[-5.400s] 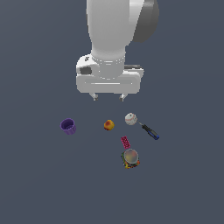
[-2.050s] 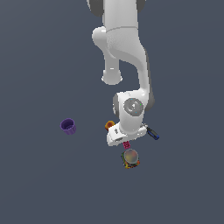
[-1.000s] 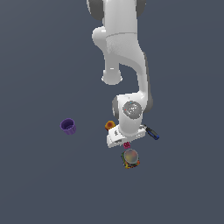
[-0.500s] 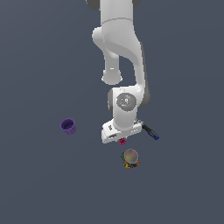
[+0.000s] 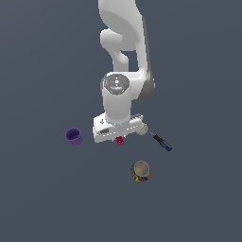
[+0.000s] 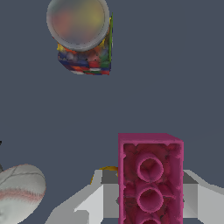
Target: Pick up a designated object from a clutter of objects.
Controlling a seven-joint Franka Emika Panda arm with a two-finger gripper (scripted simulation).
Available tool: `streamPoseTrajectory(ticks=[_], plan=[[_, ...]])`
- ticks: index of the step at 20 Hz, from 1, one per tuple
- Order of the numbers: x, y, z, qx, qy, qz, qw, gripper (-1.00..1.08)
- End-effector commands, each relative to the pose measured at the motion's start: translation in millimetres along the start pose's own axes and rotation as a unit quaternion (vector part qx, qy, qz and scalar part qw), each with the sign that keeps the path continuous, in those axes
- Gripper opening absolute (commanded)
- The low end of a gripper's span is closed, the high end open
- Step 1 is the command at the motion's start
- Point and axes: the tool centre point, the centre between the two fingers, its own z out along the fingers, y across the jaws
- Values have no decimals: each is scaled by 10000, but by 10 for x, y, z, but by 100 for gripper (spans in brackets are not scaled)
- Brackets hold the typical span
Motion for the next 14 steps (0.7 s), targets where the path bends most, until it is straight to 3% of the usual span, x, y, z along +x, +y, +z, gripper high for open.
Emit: streamPoseTrajectory(ticks=[1,14], plan=[[-112,157,-262,4,6,0,10000,-100],[-650,976,-1601,14,12,-2,10000,-100]])
